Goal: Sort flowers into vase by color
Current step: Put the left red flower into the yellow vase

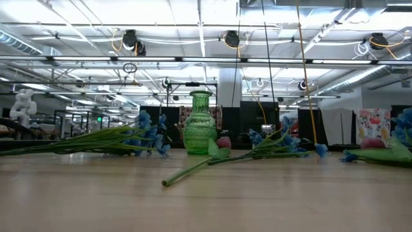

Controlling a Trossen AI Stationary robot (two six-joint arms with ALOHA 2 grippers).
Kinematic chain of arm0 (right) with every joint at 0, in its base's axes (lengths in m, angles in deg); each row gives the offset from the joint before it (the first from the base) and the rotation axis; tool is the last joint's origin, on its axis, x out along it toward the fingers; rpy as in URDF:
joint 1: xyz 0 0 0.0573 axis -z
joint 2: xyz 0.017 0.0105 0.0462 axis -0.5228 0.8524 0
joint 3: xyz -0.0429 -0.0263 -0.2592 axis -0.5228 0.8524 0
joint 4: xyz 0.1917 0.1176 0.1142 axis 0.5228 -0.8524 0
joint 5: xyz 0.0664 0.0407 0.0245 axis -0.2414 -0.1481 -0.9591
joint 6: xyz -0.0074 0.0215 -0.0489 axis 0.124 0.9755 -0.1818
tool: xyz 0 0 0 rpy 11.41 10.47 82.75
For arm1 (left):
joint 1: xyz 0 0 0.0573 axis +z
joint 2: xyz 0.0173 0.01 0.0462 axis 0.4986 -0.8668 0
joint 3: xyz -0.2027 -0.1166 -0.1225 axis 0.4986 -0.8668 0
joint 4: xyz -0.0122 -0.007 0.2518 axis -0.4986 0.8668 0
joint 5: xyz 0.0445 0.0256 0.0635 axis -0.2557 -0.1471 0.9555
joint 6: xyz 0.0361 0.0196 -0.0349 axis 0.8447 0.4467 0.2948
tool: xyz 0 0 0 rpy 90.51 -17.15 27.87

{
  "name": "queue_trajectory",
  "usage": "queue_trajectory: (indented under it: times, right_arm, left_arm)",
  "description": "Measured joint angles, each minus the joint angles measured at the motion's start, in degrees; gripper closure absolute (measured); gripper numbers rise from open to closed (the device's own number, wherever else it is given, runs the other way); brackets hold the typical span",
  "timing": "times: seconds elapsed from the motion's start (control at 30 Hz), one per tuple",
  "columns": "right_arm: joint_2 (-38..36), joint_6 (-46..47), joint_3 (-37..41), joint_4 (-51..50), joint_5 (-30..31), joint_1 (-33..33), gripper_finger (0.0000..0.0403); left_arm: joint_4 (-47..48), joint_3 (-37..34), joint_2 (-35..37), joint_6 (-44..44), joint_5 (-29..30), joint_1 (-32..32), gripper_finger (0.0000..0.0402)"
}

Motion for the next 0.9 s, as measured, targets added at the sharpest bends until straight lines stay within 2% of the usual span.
queue_trajectory:
  times: [0.2, 0.33, 0.53, 0.63, 0.73, 0.9]
  right_arm:
    - [3.5, 0.7, 0.0, 7.4, 0.0, 0.1, 0.0211]
    - [4.5, 1.2, 0.0, 11.2, 0.0, 0.1, 0.0211]
    - [4.8, 2.5, 0.0, 12.5, -0.3, 0.1, 0.0211]
    - [4.8, 2.5, 0.0, 11.5, -0.3, 0.1, 0.0211]
    - [4.8, 2.5, 0.0, 10.8, -1.8, 0.1, 0.0211]
    - [4.8, 2.5, 0.0, 10.6, -5.0, 0.1, 0.0211]
  left_arm:
    - [-0.5, 0.0, -1.2, -0.3, 0.0, 2.5, 0.0395]
    - [-4.1, 0.0, -2.1, 0.5, -0.2, 4.9, 0.0395]
    - [-8.4, 0.0, -2.4, 1.7, -4.9, 7.4, 0.0395]
    - [-16.9, 0.0, -2.4, 10.7, -8.2, 8.0, 0.0395]
    - [-26.2, 0.0, -2.4, 21.2, -8.8, 8.0, 0.0395]
    - [-33.0, 0.0, -3.6, 32.4, -8.9, 7.4, 0.0395]
